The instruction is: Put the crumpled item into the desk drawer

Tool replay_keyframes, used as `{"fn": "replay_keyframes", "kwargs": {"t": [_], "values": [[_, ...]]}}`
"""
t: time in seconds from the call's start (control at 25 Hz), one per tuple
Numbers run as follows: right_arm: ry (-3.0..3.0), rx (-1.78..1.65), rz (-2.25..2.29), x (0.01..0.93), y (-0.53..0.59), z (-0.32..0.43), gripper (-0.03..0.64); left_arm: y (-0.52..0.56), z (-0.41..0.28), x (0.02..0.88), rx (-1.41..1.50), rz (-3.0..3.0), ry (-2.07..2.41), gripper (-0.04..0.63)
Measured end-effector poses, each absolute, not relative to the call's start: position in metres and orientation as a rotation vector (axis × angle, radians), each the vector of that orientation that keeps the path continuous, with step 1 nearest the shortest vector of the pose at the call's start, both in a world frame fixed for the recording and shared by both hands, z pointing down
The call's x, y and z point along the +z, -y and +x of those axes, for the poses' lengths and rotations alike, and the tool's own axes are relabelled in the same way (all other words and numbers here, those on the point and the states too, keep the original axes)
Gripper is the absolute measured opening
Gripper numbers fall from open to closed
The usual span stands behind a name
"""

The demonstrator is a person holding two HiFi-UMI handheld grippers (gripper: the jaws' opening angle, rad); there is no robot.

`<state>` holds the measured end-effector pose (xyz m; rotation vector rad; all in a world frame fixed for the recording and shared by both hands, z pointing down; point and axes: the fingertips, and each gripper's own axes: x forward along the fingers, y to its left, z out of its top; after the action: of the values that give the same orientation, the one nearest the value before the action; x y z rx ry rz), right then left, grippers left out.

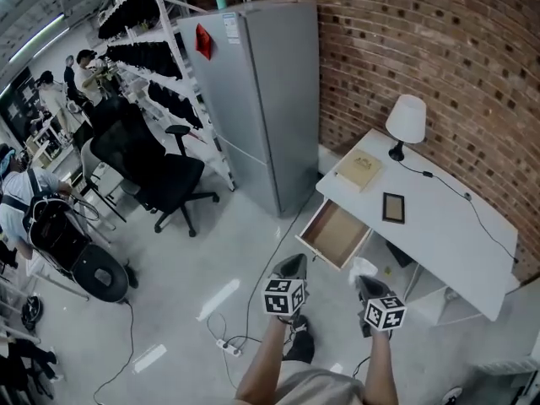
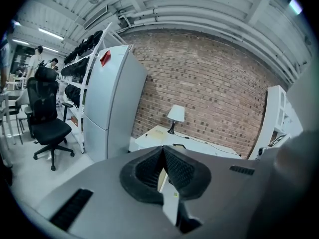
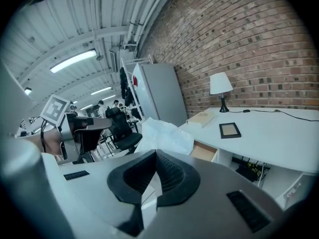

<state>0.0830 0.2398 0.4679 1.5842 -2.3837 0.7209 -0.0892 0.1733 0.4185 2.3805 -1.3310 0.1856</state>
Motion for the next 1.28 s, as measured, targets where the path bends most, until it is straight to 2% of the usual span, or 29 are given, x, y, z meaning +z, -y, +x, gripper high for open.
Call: {"fn": "replay_keyframes", "kwargs": {"t": [0.64,0.88,1.28], "values": [[2.317,0.747,1.578,0.498,-0.086,0.057,0.026,-0.03,-0.119,0.468,0.218,2.324,1.295,0.015],[2.272,0.766,1.614,0.505,-0.067,0.073,0.026,-0.009,-0.098,0.486,0.26,2.318,1.227,0.015],[2.399,0.725,1.362,0.513,0.003,0.049,0.026,0.035,-0.096,0.48,0.236,2.254,1.362,0.015]]}}
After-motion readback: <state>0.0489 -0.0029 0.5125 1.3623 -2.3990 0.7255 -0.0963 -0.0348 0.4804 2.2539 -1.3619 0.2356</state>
